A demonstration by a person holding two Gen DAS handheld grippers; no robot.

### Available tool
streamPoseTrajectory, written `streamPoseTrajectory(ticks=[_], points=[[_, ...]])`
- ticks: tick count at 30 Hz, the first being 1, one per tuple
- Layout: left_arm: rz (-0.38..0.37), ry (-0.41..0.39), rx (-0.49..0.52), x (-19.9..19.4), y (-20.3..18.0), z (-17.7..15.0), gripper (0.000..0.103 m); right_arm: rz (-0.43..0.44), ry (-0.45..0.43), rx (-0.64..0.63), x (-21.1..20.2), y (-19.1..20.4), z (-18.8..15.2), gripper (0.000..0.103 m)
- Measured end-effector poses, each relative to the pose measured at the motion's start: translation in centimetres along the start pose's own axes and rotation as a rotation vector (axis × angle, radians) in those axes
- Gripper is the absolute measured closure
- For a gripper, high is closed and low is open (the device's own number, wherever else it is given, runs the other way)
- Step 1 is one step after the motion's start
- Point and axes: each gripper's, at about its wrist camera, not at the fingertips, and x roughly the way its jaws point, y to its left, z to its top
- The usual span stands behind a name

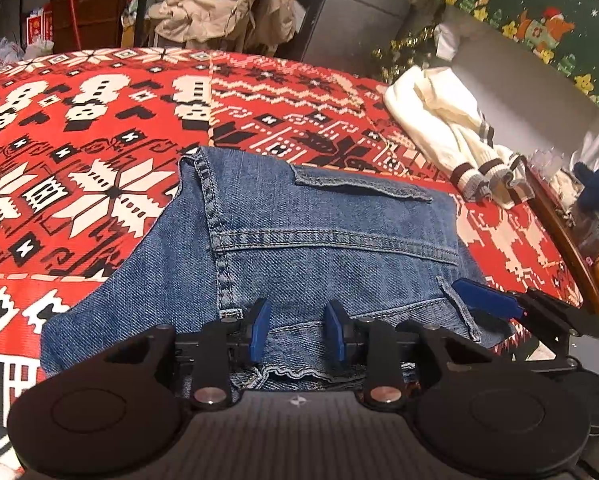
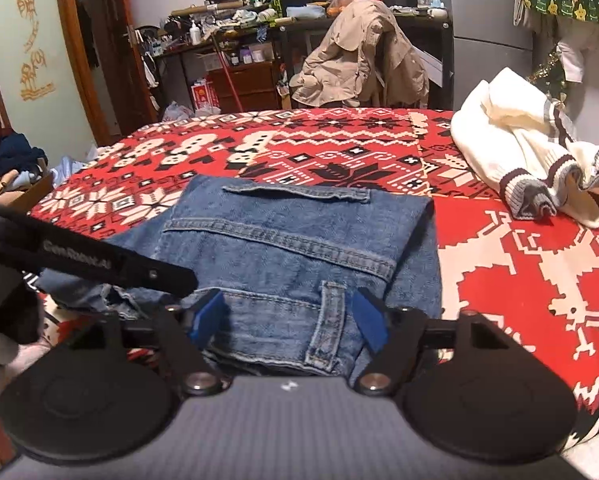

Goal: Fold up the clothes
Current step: 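Lay the folded hem on the waistband and open both grippers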

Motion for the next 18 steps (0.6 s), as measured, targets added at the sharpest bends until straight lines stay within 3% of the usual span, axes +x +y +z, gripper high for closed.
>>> streamPoseTrajectory(ticks=[2,4,6,11,13,18], points=[[-0.028,-0.015,-0.024,-0.1,0.4,-0.2,0.064,0.009,-0.01,0.002,0.0,0.0,-0.1,0.017],[-0.07,-0.022,-0.052,0.0,0.7,-0.2,0.055,0.014,-0.017,0.003,-0.1,0.1,-0.3,0.002],[-0.081,-0.026,-0.044,0.0,0.4,-0.2,0.043,0.018,-0.026,0.003,-0.3,0.1,-0.4,0.002],[-0.067,-0.047,-0.028,-0.4,-0.6,0.0,0.038,0.023,-0.057,0.02,-1.1,-0.3,-0.3,0.001],[-0.051,-0.085,-0.028,-1.3,-1.0,0.2,0.037,0.015,-0.075,0.02,-1.5,-0.3,-0.1,0.001],[0.021,-0.245,0.007,-4.6,-1.6,1.2,0.021,0.0,-0.175,0.056,-3.6,-1.1,1.0,0.001]])
